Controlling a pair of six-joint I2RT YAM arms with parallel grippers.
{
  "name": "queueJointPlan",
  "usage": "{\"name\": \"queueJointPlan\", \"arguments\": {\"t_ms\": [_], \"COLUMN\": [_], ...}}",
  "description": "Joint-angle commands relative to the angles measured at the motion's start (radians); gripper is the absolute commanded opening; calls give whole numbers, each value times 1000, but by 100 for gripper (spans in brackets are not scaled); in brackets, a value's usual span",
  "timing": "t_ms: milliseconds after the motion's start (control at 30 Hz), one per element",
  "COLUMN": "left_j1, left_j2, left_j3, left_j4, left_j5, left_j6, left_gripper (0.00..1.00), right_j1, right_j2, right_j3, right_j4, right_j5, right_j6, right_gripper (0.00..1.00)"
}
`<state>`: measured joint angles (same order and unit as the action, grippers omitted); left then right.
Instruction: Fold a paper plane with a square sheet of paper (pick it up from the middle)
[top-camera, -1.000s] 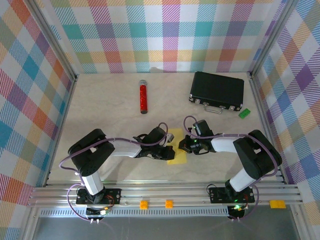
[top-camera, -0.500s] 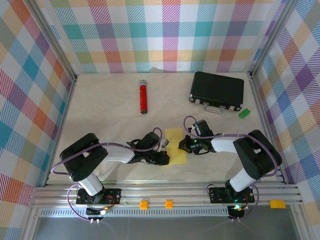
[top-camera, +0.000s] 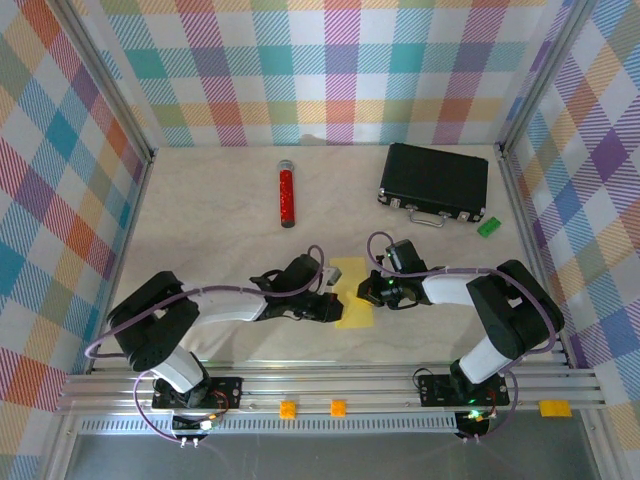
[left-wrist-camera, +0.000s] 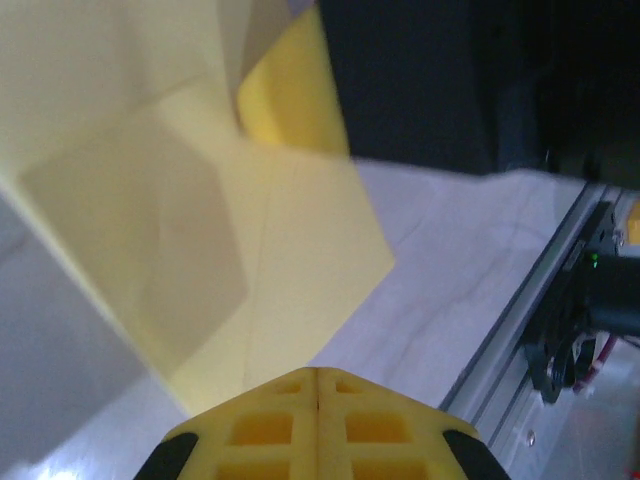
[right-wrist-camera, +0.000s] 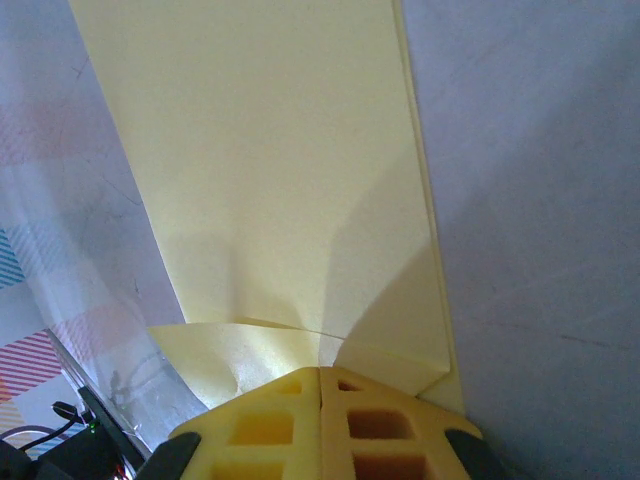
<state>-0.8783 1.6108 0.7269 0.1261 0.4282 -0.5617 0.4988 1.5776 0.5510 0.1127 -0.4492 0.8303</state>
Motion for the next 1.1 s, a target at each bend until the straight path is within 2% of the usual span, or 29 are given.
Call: {"name": "queueJointPlan", "arguments": {"t_ms": [0, 333, 567, 633, 733, 867, 967, 1067], "left_j1": [2, 0, 1, 1, 1, 2, 1, 1], "left_j2": [79, 123, 153, 164, 173, 167, 157, 161], "left_j3": [29, -111, -119, -116, -107, -109, -117, -125], "left_j4": [34, 85, 113, 117, 105, 92, 89, 101], "left_j5": [5, 19, 1, -3, -5, -6, -12, -8], "left_j6": [-19, -32, -65, -72, -71, -66, -65, -68], "left_gripper": [0, 0, 0, 0, 0, 0, 0, 0], "right_j1": [-5, -4, 1, 21, 62, 79, 56, 14], "right_j2": [12, -13, -138, -156, -113, -52, -35, -31], "right_j3": [-16, 40, 31, -1, -17, -30, -19, -20], "right_j4": [-117, -139, -99, -42, 29, 29, -20, 2], "right_j5": [86, 61, 31, 5, -43, -26, 16, 11], "right_j6": [10, -26, -20, 0, 33, 26, 7, 14], "right_gripper": [0, 0, 1, 0, 0, 0, 0, 0]}}
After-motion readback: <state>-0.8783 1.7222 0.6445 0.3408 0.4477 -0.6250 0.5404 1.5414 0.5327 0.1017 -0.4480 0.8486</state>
